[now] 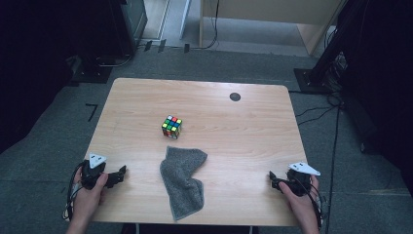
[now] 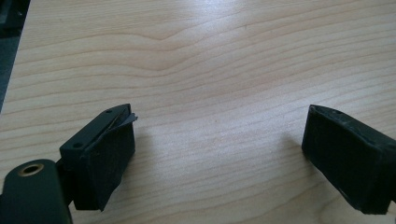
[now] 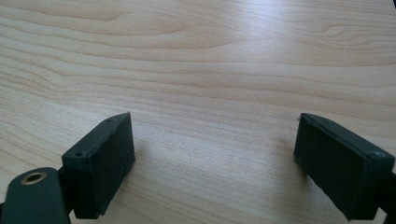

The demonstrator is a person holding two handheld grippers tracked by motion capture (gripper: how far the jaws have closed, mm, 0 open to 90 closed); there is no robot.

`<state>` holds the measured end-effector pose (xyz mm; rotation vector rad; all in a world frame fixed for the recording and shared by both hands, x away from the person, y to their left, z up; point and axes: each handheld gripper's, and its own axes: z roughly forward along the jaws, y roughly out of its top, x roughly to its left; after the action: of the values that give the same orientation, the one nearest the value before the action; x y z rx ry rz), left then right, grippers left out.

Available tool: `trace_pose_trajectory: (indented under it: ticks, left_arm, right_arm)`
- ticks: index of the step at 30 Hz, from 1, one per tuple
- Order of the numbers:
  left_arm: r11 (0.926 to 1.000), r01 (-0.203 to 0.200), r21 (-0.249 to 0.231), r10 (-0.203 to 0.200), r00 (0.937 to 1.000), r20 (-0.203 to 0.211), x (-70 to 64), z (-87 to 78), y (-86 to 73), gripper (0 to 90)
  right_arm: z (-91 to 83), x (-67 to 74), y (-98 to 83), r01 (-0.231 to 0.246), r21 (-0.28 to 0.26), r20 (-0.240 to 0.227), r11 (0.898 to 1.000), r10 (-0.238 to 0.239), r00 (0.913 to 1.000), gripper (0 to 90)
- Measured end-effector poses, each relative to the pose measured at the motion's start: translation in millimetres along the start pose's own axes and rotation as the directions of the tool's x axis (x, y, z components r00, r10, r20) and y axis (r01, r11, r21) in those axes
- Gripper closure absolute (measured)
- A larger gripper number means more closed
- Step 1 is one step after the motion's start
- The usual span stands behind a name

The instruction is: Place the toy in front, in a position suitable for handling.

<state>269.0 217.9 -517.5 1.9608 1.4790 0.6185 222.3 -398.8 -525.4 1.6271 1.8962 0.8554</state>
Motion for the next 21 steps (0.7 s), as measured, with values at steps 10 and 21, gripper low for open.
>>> trace_pose_trajectory:
  ticks: [10,21]
  left_arm:
    - [1.0000,-0.001,0.000,0.001,1.0000,0.002,-0.7,1.4,1.5,9.8]
    - [1.0000,-0.001,0.000,0.001,1.0000,0.002,-0.7,1.4,1.4,9.8]
  right_arm:
    - [-7.8,14.6,8.8,-0.017,-0.030,-0.081,0.999,0.015,0.9966,14.7]
    - [-8.3,88.7,41.3,0.081,-0.108,-0.226,0.991,-0.104,0.9685,14.6]
